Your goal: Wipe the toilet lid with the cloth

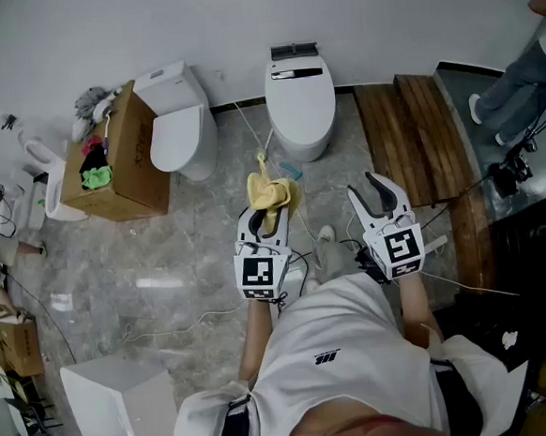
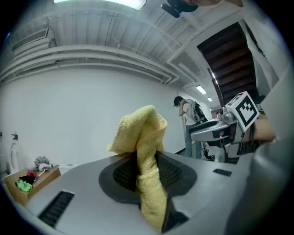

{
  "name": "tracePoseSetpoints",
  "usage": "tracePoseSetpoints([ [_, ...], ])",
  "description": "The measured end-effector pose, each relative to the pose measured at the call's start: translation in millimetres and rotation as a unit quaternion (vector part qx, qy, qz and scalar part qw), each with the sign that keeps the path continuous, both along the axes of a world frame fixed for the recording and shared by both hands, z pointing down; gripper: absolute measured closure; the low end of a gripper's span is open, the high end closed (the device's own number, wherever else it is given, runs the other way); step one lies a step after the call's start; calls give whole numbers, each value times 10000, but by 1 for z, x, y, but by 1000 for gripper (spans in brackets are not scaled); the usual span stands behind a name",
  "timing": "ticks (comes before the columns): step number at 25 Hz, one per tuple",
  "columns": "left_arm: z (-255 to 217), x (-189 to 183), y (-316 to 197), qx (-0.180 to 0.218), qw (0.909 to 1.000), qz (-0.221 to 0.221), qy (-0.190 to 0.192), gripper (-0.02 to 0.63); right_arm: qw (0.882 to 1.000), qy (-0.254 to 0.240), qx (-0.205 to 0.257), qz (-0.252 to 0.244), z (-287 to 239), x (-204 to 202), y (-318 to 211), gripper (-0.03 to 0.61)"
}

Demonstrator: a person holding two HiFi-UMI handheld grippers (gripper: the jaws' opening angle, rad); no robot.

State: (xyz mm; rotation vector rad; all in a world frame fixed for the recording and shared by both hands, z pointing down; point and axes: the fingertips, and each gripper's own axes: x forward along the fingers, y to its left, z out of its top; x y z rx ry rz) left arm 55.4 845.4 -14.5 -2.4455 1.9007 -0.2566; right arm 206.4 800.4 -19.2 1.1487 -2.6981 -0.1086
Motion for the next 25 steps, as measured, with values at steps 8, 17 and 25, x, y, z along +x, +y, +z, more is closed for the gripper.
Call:
tracePoseSetpoints([
  [8, 6, -14, -18, -11, 10000, 4, 10, 508, 9999, -140, -3, -19, 3, -19, -17, 390],
  [17, 18, -30, -67, -129, 9999, 62, 3, 508, 9999, -65, -101, 16, 14, -39, -63, 390],
  [25, 35, -51, -143, -315, 9995, 53, 45, 508, 9997, 1, -253, 11, 33, -59, -142, 390],
])
